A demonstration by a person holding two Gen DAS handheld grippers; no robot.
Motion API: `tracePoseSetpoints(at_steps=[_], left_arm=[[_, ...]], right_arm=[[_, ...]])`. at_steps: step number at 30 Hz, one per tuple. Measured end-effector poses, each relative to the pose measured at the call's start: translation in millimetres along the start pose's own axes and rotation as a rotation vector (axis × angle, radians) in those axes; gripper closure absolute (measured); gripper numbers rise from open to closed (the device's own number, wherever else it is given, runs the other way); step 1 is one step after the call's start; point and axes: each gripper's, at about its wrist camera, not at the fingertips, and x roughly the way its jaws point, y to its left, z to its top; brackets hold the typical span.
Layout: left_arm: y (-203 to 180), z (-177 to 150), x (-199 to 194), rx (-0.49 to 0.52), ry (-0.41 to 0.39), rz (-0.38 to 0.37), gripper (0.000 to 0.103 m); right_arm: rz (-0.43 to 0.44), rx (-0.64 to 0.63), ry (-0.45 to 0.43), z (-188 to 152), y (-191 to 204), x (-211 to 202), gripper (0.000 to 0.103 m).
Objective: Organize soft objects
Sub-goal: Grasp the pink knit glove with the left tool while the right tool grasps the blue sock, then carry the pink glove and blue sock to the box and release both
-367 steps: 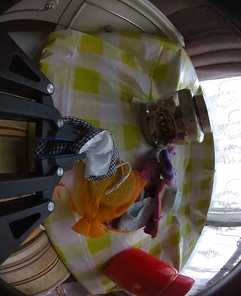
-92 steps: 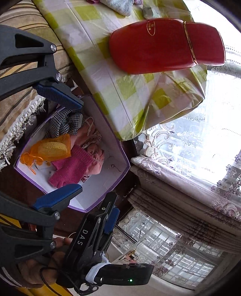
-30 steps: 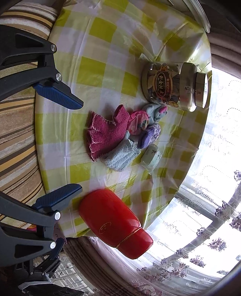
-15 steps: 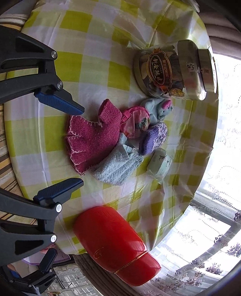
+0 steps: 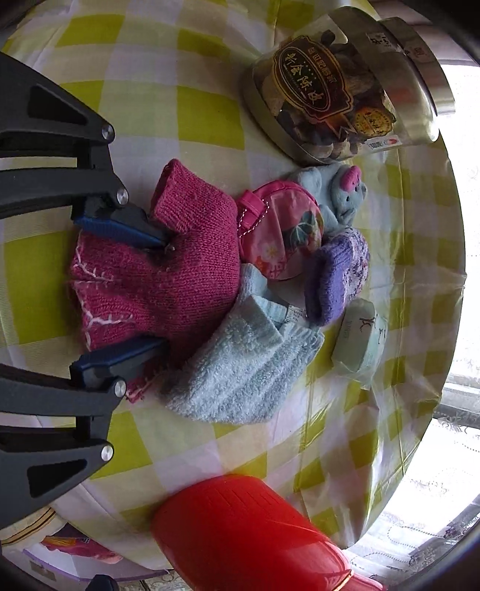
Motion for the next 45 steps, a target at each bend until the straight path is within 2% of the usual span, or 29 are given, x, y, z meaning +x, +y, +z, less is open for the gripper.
tracePoseSetpoints(at_steps=[1, 2, 6, 13, 14, 15, 18, 19, 27, 34, 35, 37, 38, 40, 43, 45], left_arm=[[2.6, -0.9, -1.5, -0.014, 0.008, -0.028, 0.080], [5.8, -2.7, -3.6, -0.031, 0.014, -0.051, 0.081], [23.6, -20.2, -16.4, -0.102, 0.015, -0.079, 0.084], [63.4, -48.5, -44.0, -0.245, 0.014, -0.095, 0.083], [67.1, -51.2, -46.3, -0.263, 0.013, -0.095, 0.081], [70.6, -52.8, -48.6, -0.278, 0.008, -0.094, 0.074], [74.5, -54.9, -57.5, -0.292, -0.030, -0.084, 0.045], [75.5, -54.8, -60.6, -0.290, -0.044, -0.084, 0.039], [71.9, -45.4, -52.5, -0.271, -0.052, -0.045, 0.035], [62.7, -33.6, -29.0, -0.232, -0.021, 0.001, 0.034], [60.6, -33.0, -27.9, -0.220, -0.021, 0.008, 0.036], [56.4, -32.5, -26.6, -0.198, -0.025, 0.027, 0.048], [54.8, -32.2, -25.8, -0.189, -0.029, 0.031, 0.049], [52.3, -32.7, -25.5, -0.179, -0.033, 0.029, 0.056], [52.3, -34.3, -26.4, -0.183, -0.041, 0.007, 0.068], [54.7, -35.9, -27.7, -0.193, -0.047, -0.011, 0.073]], right_arm=[[0.000, -0.005, 0.001, 2.8, 1.0, 2.9, 0.031], [0.000, -0.011, -0.001, 6.2, 2.8, 5.1, 0.031], [-0.007, -0.034, -0.009, 21.5, 8.7, 15.6, 0.031], [-0.026, -0.079, -0.016, 54.7, 17.2, 54.4, 0.023], [-0.034, -0.087, -0.016, 59.3, 18.3, 61.7, 0.022], [-0.044, -0.094, -0.010, 64.1, 18.8, 69.6, 0.022], [-0.068, -0.102, 0.013, 76.1, 17.4, 92.1, 0.022], [-0.077, -0.104, 0.022, 79.3, 16.5, 99.2, 0.022], [-0.104, -0.103, 0.083, 89.8, 2.8, 147.2, 0.022], [-0.060, -0.048, 0.084, 92.5, -7.1, 164.5, 0.023], [-0.051, -0.045, 0.082, 91.9, -6.9, 165.0, 0.024], [-0.024, -0.038, 0.072, 90.0, -7.0, 163.8, 0.035], [-0.018, -0.043, 0.068, 88.9, -5.5, 162.4, 0.038], [-0.002, -0.055, 0.057, 86.0, -0.3, 158.8, 0.057], [0.005, -0.061, 0.044, 79.9, 5.9, 152.9, 0.073], [0.013, -0.053, 0.044, 74.4, 8.3, 146.7, 0.076]])
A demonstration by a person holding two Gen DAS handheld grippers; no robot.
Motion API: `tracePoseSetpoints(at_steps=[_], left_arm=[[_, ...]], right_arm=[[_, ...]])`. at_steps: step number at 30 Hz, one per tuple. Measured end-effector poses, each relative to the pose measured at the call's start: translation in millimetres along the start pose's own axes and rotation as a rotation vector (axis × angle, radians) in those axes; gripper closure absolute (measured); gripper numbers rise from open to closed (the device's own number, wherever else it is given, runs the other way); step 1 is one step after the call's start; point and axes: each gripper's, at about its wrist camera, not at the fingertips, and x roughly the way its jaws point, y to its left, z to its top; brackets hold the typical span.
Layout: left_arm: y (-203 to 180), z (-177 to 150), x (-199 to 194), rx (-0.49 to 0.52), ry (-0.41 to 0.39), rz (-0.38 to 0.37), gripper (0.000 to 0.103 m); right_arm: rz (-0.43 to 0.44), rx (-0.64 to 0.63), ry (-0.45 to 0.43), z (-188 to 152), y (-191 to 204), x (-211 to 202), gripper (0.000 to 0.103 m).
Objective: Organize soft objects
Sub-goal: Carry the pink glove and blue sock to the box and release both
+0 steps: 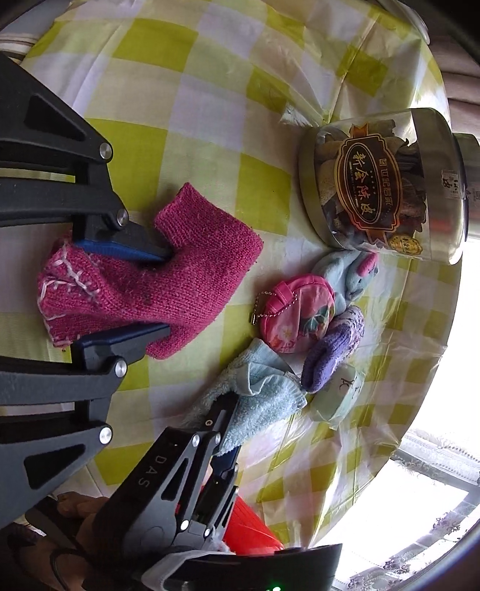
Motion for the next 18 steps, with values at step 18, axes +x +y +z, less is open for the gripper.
tracePoseSetpoints(at_steps=[18], left_arm=[[5.6, -12.8, -47.6, -0.043, -0.125, -0.126, 0.086]], right_arm=[[-0.019, 0.099, -0.056, -60.2, 0.9, -99.0, 0.079]])
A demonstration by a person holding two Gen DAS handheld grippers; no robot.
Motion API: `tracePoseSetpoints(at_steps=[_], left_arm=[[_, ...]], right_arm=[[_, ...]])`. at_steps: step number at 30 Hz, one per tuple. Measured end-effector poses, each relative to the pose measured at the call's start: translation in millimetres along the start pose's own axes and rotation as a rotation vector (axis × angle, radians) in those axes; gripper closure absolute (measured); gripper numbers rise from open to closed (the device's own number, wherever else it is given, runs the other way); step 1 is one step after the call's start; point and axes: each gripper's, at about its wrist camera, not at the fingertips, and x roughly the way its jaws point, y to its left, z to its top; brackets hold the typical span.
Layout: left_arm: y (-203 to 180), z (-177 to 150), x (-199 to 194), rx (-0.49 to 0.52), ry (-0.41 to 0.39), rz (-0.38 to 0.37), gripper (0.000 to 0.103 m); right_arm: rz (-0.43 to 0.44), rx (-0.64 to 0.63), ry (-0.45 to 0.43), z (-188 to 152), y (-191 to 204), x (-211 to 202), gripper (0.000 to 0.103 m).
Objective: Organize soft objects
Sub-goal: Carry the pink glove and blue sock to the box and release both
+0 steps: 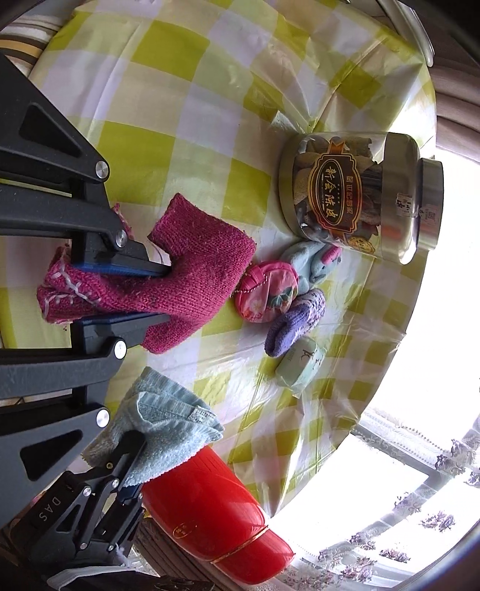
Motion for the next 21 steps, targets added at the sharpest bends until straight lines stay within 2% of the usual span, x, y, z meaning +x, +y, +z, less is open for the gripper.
tracePoseSetpoints(at_steps=[10, 17, 21], left_arm=[[-53.0, -20.1, -24.1, 0.088, -0.007, -0.111, 0.086], [-97.3, -35.4, -32.4, 0.147, 0.022, -0.191, 0.086], [-127.0, -44.8, -33.5, 0.192, 0.047, -0.232, 0.086]], right_arm=[[-0.041, 0.095, -0.037, -43.7, -38.3, -66.5, 0.079], [-0.100, 0.187, -0.045, -79.2, -84.4, -101.7, 0.079], [-0.163, 0.244, -0.049, -101.2, -118.9, -121.1, 0.079]])
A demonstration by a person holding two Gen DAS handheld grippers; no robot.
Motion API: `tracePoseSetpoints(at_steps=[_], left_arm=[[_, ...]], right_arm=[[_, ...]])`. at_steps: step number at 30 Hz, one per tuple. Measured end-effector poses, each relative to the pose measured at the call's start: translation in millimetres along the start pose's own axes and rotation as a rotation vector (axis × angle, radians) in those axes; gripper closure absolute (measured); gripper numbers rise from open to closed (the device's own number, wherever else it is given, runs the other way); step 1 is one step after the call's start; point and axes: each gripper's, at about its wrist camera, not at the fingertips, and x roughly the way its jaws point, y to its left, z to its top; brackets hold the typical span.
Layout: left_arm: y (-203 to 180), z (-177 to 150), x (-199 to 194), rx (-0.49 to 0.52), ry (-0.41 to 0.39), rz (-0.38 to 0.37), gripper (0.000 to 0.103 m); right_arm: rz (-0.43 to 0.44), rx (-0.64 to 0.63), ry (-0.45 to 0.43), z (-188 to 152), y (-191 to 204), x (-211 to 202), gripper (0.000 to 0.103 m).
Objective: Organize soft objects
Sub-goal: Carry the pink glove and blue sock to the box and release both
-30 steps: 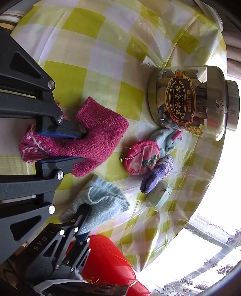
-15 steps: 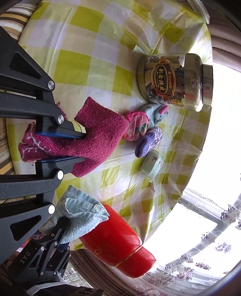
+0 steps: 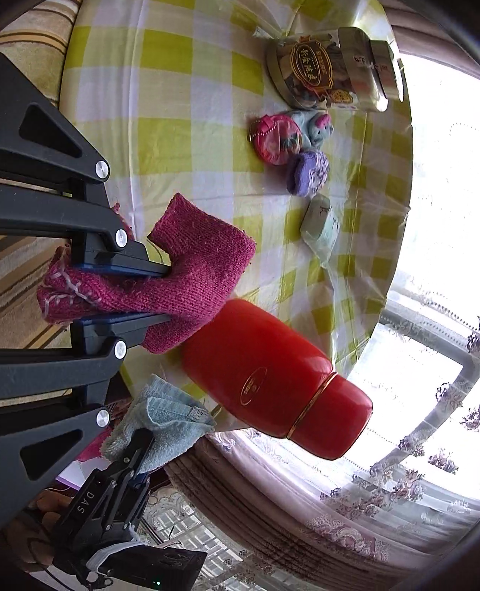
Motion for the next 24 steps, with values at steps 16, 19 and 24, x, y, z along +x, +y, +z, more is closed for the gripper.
tracePoseSetpoints(at_steps=[16, 19, 24], left_arm=[[-138.7, -15.8, 41.2, 0.202, 0.130, -0.198, 0.085], [-161.2, -18.4, 48.5, 0.225, 0.147, -0.230, 0.083], [-195.1, -24.0, 63.0, 0.264, 0.189, -0.261, 0.056]], right_arm=[[-0.245, 0.227, -0.042, -31.7, -135.0, -52.1, 0.072], [-0.272, 0.251, -0.053, -35.1, -145.2, -58.6, 0.060], [-0.299, 0.279, -0.075, -41.1, -158.3, -69.4, 0.044]])
